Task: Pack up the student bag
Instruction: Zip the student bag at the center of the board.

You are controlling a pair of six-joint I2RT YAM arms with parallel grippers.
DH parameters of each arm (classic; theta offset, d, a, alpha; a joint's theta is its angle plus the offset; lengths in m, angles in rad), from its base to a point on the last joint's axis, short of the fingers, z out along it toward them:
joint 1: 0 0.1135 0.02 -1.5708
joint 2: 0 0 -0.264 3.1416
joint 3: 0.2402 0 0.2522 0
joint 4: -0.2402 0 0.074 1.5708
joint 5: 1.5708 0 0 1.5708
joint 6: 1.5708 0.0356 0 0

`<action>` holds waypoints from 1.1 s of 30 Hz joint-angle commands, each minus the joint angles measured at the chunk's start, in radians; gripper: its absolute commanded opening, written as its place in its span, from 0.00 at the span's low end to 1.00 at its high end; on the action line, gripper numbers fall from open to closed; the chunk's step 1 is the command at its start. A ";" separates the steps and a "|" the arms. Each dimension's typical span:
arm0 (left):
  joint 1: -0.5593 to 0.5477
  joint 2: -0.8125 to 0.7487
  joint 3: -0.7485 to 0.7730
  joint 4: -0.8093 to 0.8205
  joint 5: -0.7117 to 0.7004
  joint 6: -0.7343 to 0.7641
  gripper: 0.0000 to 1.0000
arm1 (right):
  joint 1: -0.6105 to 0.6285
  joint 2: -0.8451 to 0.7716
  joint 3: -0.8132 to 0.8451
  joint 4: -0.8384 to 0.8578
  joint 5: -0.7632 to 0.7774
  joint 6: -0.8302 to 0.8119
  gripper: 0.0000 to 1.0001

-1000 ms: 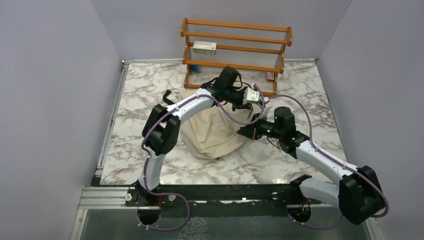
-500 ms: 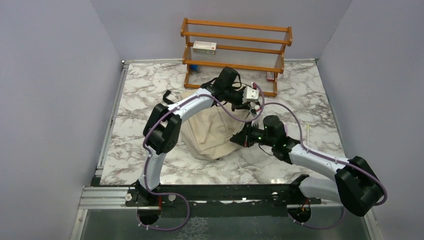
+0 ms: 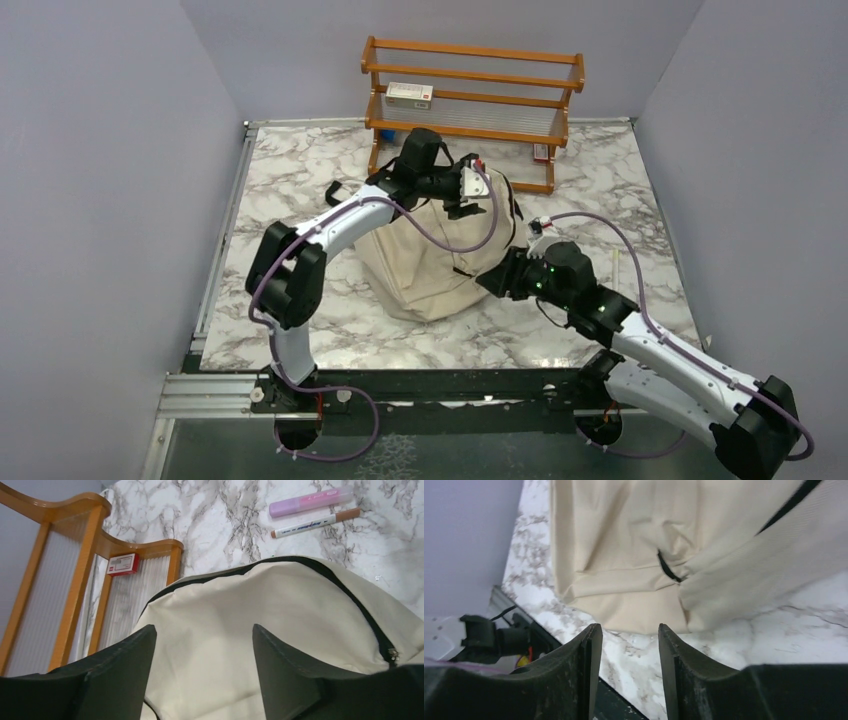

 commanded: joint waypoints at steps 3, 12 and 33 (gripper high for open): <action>0.005 -0.241 -0.216 0.195 -0.075 -0.143 0.80 | 0.002 -0.038 0.148 -0.251 0.284 -0.069 0.53; 0.027 -0.538 -0.563 0.368 -0.446 -0.505 0.99 | -0.005 0.148 0.349 -0.338 0.510 -0.218 0.67; 0.296 -0.260 -0.191 -0.111 -0.646 -0.867 0.99 | -0.110 0.680 0.637 -0.163 -0.018 -0.423 0.59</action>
